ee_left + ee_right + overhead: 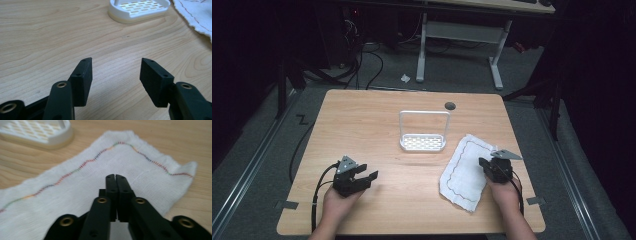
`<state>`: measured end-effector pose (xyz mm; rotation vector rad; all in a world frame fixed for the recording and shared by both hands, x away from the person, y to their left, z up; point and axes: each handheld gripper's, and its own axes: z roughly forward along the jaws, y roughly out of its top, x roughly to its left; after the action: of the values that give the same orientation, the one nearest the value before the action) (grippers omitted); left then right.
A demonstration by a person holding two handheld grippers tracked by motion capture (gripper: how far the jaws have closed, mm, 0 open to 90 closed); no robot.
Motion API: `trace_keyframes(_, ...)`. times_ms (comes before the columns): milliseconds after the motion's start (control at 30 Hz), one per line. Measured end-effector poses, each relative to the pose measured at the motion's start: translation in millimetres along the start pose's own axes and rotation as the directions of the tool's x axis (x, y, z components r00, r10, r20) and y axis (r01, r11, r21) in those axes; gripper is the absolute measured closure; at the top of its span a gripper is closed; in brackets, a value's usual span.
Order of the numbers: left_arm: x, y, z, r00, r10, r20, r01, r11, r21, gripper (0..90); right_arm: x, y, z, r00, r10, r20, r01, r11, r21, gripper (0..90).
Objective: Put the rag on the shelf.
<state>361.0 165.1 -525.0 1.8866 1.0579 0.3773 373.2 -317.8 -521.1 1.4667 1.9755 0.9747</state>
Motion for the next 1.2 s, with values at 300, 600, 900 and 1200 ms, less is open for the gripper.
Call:
trace_keyframes(300,-14.4,0.9,2.2,0.9986,0.044,0.028,-0.045,0.9990,0.005,60.1,14.8,-11.8,7.7,0.9965,-0.076,-0.033,0.078,0.996,0.032,90.0)
trace_keyframes(600,-41.0,3.7,11.1,0.9950,0.065,0.076,-0.066,0.9975,0.022,73.7,65.5,-28.2,-5.8,0.9686,-0.164,-0.187,0.169,0.985,0.014,90.0)
trace_keyframes(900,-73.1,1.8,31.6,0.9790,0.107,0.173,-0.120,0.9906,0.066,80.6,124.7,-30.5,-4.3,0.9005,-0.296,-0.319,0.306,0.952,-0.018,90.0)
trace_keyframes(1200,-98.3,-6.6,43.8,0.9568,0.209,0.202,-0.235,0.9652,0.114,82.1,147.9,-28.5,-11.5,0.8665,-0.360,-0.346,0.361,0.930,-0.065,89.8)
